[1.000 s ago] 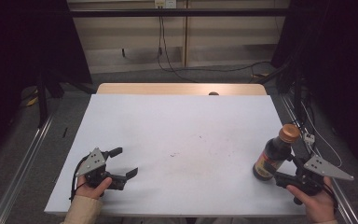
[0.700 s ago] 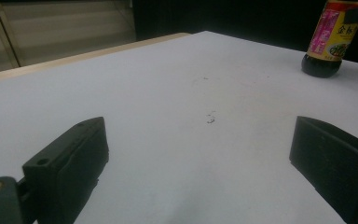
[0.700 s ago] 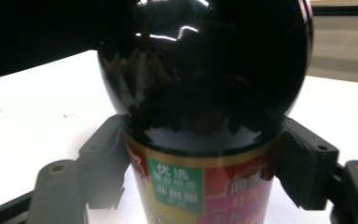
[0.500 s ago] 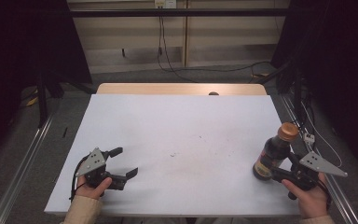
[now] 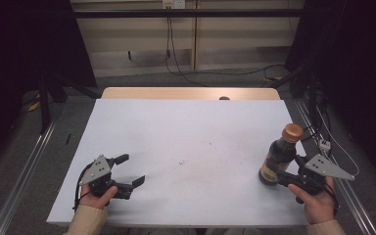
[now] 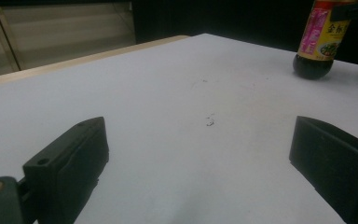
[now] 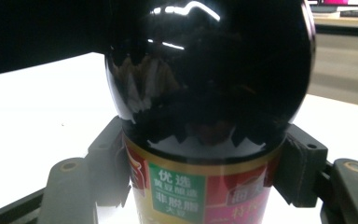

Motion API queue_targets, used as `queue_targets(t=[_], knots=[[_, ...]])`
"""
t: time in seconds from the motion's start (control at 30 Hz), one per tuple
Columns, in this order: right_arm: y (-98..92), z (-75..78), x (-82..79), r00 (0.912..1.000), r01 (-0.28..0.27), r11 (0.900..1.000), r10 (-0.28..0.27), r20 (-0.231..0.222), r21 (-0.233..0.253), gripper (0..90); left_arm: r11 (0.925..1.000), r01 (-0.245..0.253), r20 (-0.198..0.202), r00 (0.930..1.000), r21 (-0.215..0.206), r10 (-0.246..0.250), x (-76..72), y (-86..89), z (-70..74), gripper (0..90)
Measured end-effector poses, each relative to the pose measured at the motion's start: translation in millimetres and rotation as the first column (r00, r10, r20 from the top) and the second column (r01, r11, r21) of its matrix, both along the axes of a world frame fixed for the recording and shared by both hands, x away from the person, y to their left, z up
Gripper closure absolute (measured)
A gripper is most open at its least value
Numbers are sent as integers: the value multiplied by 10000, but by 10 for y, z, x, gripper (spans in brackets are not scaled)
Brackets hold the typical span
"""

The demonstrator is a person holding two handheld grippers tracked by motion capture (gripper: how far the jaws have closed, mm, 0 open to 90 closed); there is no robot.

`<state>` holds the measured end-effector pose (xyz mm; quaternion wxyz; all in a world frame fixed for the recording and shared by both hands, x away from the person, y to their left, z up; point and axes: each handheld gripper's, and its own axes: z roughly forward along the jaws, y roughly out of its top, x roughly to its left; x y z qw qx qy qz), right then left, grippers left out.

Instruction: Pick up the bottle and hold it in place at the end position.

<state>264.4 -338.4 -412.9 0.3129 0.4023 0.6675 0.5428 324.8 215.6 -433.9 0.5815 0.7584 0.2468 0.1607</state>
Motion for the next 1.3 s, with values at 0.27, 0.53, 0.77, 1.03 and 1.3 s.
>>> queue_targets(t=[0.27, 0.53, 0.77, 1.03, 1.3], knots=[[213, 70, 164, 9997, -252, 9997, 252, 25, -21, 312, 9999, 39, 8, 10000, -110, -39, -7, -5, 8, 43], [446, 111, 329, 9994, -342, 9994, 343, 69, -89, 312, 9999, 88, 21, 10000, -115, -88, -7, 0, 10, 43], [634, 152, 451, 9988, -476, 9988, 476, 99, -72, 311, 9998, 108, 21, 9999, -161, -108, -5, -2, 10, 43], [777, 159, 573, 9972, -732, 9973, 731, 146, 89, 311, 9998, 117, 58, 9999, -171, -117, -4, 13, 18, 43], [935, 169, 680, 9942, -1059, 9944, 1060, 165, -60, 311, 9995, 146, 31, 9999, -273, -145, 1, 18, 19, 43]])
